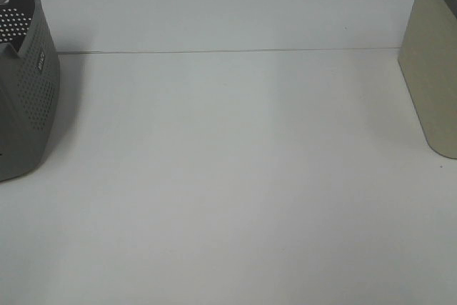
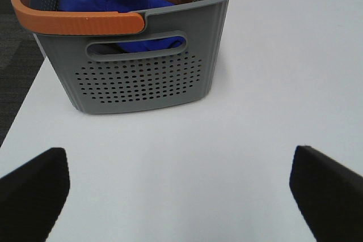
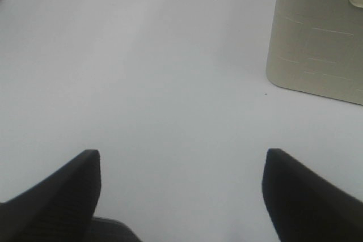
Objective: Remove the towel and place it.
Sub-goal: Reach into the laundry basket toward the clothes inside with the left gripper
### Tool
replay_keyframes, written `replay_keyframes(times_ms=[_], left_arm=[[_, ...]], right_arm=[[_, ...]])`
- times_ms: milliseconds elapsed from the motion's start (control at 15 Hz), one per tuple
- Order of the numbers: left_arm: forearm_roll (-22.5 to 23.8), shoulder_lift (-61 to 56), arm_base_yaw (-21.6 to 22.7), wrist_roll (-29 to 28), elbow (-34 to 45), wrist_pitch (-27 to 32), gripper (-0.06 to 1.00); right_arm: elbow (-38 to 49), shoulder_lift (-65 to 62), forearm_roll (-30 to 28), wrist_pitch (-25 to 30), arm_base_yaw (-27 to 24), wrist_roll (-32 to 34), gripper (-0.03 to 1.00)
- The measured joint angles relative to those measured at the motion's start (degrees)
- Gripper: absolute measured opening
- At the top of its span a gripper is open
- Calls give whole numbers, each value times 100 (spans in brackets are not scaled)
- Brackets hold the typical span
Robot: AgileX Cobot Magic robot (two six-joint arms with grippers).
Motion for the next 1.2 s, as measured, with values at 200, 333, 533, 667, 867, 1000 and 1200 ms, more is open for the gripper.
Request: replay_keyframes(times_ms=[200,333,533,667,867,1000,1200], left_arm=[[-34,206,0,372,-34,0,99],[-46,1112,0,1238,-693,23,99],[-46,2229,0,2091,-1381,-6,99],[-46,3209,0,2739,-2051,-149,99],[23,5008,0,3650,-3289,-848,99],[286,6091,0,4051,-4097,-934,99],[1146,7151,0,4251,-5088,-928,99]], right_arm=[[0,0,0,0,0,0,76],[0,0,0,0,0,0,76],[0,0,0,0,0,0,76],[0,0,0,0,0,0,76],[0,0,0,0,0,0,76],[0,0,0,0,0,0,76],[0,0,0,0,0,0,76]])
